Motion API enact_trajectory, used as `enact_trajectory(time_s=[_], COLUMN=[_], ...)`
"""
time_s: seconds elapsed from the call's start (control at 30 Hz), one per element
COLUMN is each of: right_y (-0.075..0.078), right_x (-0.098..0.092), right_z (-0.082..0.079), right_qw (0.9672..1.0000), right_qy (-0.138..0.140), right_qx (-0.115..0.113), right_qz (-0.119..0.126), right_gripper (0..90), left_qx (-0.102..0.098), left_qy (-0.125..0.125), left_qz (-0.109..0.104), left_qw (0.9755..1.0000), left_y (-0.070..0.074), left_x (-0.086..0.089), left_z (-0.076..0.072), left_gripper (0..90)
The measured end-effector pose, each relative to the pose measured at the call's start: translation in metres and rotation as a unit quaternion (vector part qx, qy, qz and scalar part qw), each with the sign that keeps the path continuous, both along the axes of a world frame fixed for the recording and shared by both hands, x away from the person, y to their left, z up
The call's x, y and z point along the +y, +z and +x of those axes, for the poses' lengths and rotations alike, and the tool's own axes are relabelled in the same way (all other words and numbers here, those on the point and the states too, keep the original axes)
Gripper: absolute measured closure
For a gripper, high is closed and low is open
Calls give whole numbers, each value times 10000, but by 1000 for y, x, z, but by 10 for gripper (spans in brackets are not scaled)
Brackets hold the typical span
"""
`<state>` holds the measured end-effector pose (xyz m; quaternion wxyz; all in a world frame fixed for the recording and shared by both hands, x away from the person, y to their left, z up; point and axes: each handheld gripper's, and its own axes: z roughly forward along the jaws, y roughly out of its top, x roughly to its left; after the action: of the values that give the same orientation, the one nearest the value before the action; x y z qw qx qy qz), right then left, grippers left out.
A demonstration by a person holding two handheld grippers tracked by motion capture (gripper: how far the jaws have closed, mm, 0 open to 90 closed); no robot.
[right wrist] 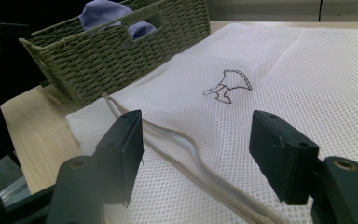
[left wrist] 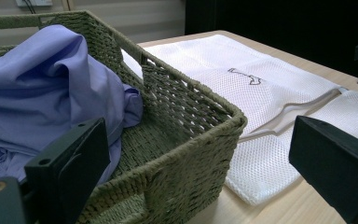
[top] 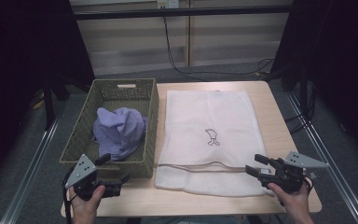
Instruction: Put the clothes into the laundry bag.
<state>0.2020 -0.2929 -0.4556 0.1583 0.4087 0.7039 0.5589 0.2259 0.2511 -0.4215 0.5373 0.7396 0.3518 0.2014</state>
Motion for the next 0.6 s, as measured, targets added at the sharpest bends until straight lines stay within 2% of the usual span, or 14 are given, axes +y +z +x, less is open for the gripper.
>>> enact_trajectory(time_s=[0.23, 0.37, 0.43, 0.6], right_y=[-3, -4, -5, -6], right_x=[5, 8, 10, 13], right_z=[7, 12, 15, 19], right_qw=[9994, 9980, 9972, 9964], right_qy=[205, 417, 492, 596], right_qx=[285, 461, 547, 607], right_qz=[20, 103, 132, 60], right_gripper=[358, 383, 395, 406], left_qx=[-25, 1, 21, 7], left_qy=[-29, 9, -66, -16], left_qz=[67, 144, 148, 97], left_qw=[10000, 9999, 9999, 10000], left_y=[1, 0, -1, 0], left_x=[-2, -4, -4, -1], left_z=[-3, -3, -3, -4], left_gripper=[48, 48, 48, 48])
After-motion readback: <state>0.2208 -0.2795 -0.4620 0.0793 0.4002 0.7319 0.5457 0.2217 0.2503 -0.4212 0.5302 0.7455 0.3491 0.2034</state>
